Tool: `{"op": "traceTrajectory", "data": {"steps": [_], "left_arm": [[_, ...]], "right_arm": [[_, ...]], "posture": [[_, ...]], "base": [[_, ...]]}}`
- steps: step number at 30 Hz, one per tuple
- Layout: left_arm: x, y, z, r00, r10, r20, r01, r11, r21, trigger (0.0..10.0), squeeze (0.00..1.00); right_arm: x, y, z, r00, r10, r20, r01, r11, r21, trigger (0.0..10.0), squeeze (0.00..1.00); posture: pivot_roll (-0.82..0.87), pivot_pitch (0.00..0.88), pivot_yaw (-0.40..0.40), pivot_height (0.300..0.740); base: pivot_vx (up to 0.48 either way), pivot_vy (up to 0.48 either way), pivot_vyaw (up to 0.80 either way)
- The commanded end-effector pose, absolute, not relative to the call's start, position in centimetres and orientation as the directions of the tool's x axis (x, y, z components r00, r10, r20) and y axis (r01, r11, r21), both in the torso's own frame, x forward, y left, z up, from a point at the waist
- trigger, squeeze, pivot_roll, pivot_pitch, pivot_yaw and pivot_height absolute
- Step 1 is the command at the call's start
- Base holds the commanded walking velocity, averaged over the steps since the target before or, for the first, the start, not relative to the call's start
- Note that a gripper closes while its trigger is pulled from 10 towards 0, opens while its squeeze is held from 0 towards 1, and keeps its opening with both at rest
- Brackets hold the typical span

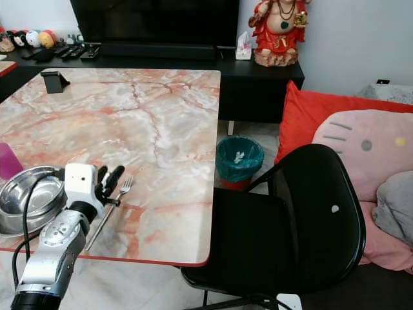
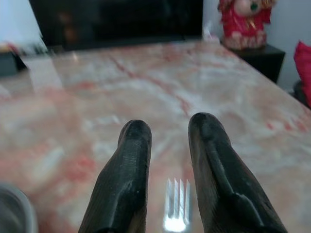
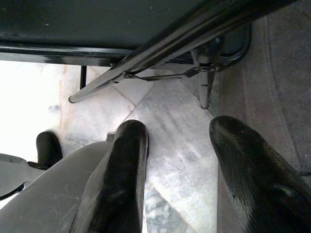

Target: Setting the table

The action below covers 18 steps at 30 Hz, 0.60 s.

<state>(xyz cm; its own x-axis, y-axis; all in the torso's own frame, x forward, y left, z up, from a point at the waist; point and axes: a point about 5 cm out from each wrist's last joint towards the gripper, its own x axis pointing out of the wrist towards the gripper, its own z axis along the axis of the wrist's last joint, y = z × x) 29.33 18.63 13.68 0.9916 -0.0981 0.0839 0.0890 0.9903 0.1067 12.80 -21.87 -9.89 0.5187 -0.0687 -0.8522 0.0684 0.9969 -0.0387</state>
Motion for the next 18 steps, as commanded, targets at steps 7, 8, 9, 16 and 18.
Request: {"op": "traceTrajectory", "data": {"steps": [7, 8, 9, 16, 18], "left_arm": [[26.9, 20.4, 14.3, 0.985, -0.008, 0.17, -0.035, 0.968, 0.25, 10.0, 0.0], [26.8, 20.5, 14.4, 0.984, 0.001, 0.176, -0.046, 0.966, 0.255, 10.0, 0.0], [26.7, 20.5, 14.4, 0.984, 0.006, 0.18, -0.053, 0.965, 0.257, 10.0, 0.0], [26.5, 20.6, 15.1, 0.97, 0.073, 0.232, -0.127, 0.966, 0.227, 10.0, 0.0], [26.5, 20.5, 15.2, 0.968, 0.084, 0.236, -0.136, 0.967, 0.217, 10.0, 0.0]], "right_arm": [[12.7, -22.0, -9.9, 0.519, -0.074, -0.851, 0.075, 0.996, -0.041, 10.0, 0.0], [12.7, -22.0, -9.9, 0.519, -0.075, -0.851, 0.075, 0.996, -0.042, 10.0, 0.0], [12.7, -22.0, -9.9, 0.519, -0.075, -0.851, 0.074, 0.996, -0.042, 10.0, 0.0], [12.7, -21.9, -9.9, 0.519, -0.07, -0.852, 0.065, 0.997, -0.042, 10.0, 0.0], [12.7, -21.9, -9.9, 0.518, -0.071, -0.852, 0.067, 0.997, -0.043, 10.0, 0.0]], "posture": [[0.0, 0.0, 0.014, 0.732], [0.01, 0.0, 0.012, 0.732], [0.01, 0.0, 0.012, 0.732], [-0.01, 0.0, 0.012, 0.732], [-0.01, 0.0, 0.012, 0.732]], "base": [[0.0, 0.0, 0.0], [0.0, 0.0, 0.0], [0.0, 0.0, 0.0], [0.0, 0.0, 0.0], [0.0, 0.0, 0.0]]}}
